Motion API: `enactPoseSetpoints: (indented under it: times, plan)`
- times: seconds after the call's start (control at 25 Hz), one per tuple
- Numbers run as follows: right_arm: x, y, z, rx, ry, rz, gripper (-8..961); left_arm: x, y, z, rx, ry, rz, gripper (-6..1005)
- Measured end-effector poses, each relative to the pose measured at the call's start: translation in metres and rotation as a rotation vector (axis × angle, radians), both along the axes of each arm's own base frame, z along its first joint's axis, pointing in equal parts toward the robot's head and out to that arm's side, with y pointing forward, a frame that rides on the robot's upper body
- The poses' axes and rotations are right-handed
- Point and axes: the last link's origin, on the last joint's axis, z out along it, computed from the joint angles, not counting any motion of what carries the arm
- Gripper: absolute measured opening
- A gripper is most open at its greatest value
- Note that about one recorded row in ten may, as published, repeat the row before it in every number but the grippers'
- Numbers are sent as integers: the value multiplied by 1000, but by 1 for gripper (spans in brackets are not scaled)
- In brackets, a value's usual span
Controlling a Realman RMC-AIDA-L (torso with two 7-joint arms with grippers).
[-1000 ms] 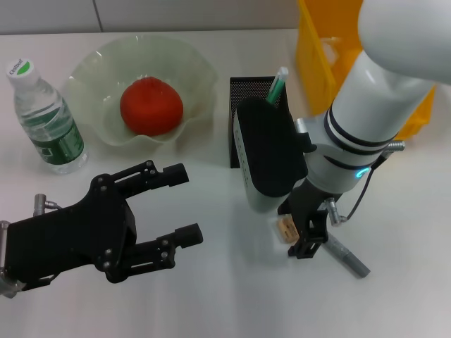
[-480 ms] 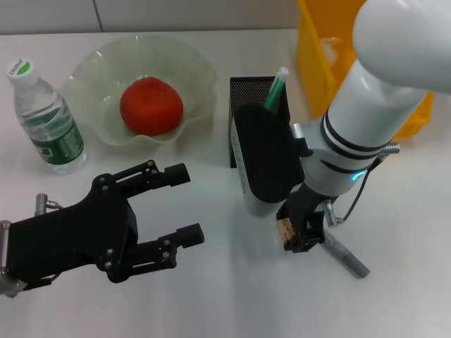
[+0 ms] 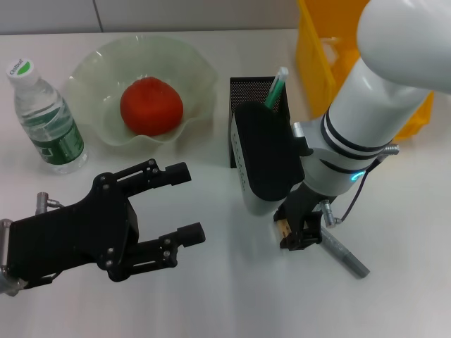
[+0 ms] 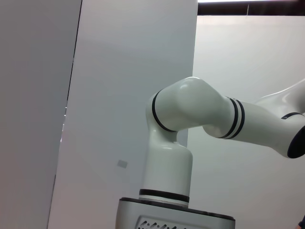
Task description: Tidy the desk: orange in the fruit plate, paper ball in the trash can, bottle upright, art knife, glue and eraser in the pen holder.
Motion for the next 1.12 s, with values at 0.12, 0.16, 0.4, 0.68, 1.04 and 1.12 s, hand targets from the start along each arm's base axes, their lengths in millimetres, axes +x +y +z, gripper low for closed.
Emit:
enactPoseSetpoints:
  times: [0.12, 0.16, 0.4, 0.68, 1.04, 1.12]
  plan:
    - [0, 0, 1, 5, 11, -1, 434, 0, 0, 0, -1, 0, -1, 754]
    - [0, 0, 1, 5, 11, -1, 423, 0, 0, 0, -1, 0, -1, 754]
    - [-11, -3, 7, 31, 85, 15, 400, 0, 0, 0, -2, -1, 0, 754]
    - [-32, -1, 40, 100, 383, -38, 400, 0, 0, 0, 0, 0, 1, 754]
    - [-10, 9, 82, 240, 906, -157, 401, 0, 0, 0, 0, -1, 0, 754]
    - [4, 16, 87, 292, 1057, -225, 401, 3, 1, -2, -1, -6, -6, 754]
